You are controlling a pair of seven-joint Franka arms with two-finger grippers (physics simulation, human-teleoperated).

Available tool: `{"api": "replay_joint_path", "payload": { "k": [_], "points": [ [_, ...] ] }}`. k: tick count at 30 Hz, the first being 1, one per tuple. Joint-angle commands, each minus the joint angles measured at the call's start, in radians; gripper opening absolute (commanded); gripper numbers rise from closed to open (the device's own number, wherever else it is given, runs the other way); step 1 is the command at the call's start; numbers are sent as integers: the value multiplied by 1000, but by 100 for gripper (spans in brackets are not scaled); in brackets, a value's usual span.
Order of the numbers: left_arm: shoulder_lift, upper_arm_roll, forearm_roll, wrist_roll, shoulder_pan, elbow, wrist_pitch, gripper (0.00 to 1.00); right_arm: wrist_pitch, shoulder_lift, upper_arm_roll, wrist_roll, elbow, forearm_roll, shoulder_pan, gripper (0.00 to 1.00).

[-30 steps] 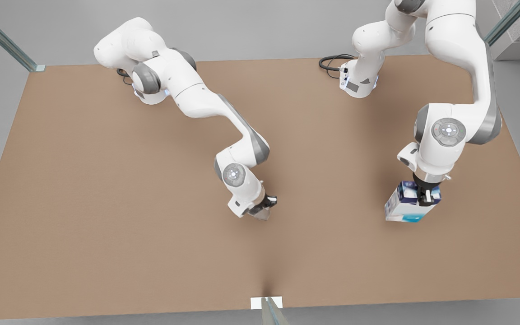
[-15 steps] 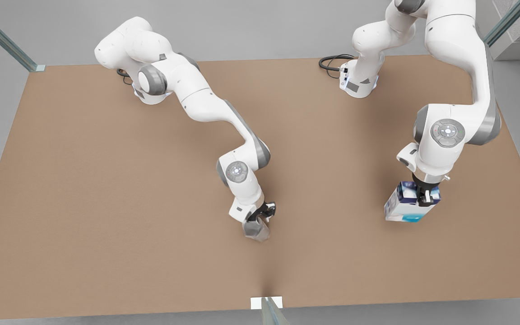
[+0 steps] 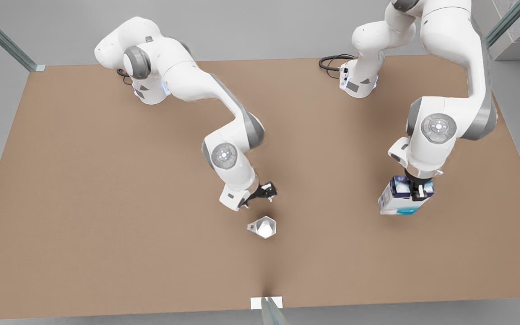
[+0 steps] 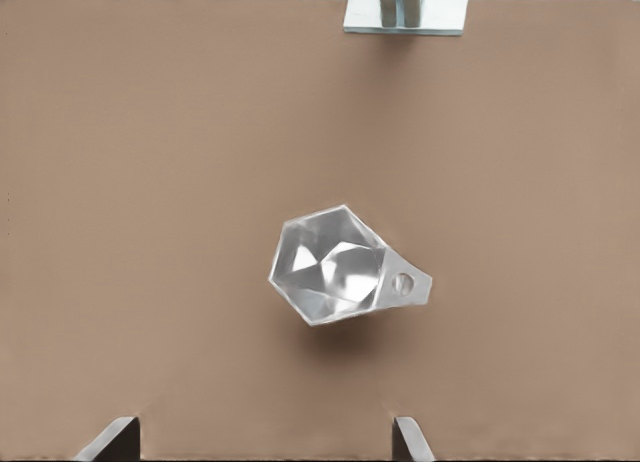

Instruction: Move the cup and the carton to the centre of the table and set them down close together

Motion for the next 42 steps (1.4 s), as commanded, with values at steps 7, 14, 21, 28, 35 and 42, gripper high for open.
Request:
{"api": "replay_joint_path", "payload": {
  "k": [7, 14, 21, 28, 35, 42],
  "points": [
    [36, 1, -4, -270, -249, 85, -139, 55, -295, -522, 86, -194, -418, -542, -239, 100],
    [223, 4, -63, -486, -480, 244, -231, 56, -175, -683, 520, -183, -619, -654, -689, 100],
    [399, 8, -168, -591, -600, 408, -205, 56, -177, -679, 520, -183, -621, -654, -696, 100],
    [465, 14, -166, -606, -640, 400, -41, 56, -177, -673, 520, -183, -621, -654, -696, 100],
    [508, 24, -177, -666, -678, 397, -39, 56, -177, -671, 520, -183, -621, -654, -696, 100],
    [528, 74, -177, -729, -726, 386, -18, 98, -175, -671, 520, -183, -621, -654, -696, 100]
  ]
}}
